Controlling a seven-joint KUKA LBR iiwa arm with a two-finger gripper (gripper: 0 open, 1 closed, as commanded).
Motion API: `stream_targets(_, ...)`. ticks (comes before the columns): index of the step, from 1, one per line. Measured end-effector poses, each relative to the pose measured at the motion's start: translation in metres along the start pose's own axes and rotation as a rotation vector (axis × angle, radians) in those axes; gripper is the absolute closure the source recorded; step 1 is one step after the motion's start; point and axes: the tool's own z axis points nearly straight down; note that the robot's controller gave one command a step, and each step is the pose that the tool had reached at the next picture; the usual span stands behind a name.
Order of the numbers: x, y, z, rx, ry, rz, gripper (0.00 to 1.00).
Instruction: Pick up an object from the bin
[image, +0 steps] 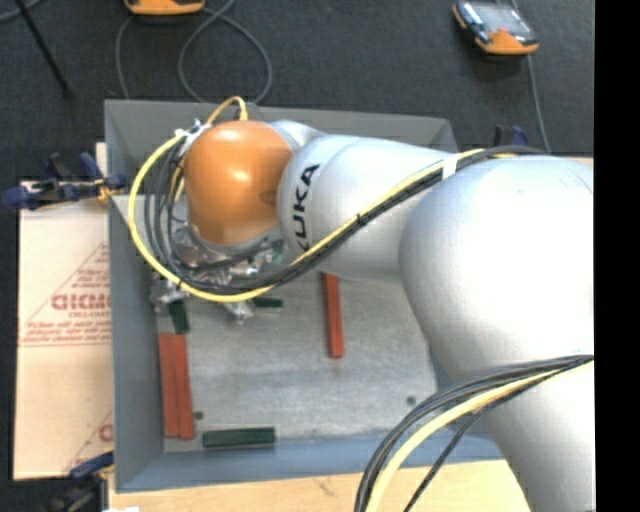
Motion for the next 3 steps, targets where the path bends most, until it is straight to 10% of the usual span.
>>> stream_targets(1, 0.000, 0.001, -0.001, -0.004, 0.000, 0.003, 1.00)
stream_targets(2, -0.012, 0.024, -0.140, 0.001, 0.000, -0.013, 1.00)
stream_targets(3, -0.011, 0.047, -0.138, -0.009, 0.004, -0.355, 1.00)
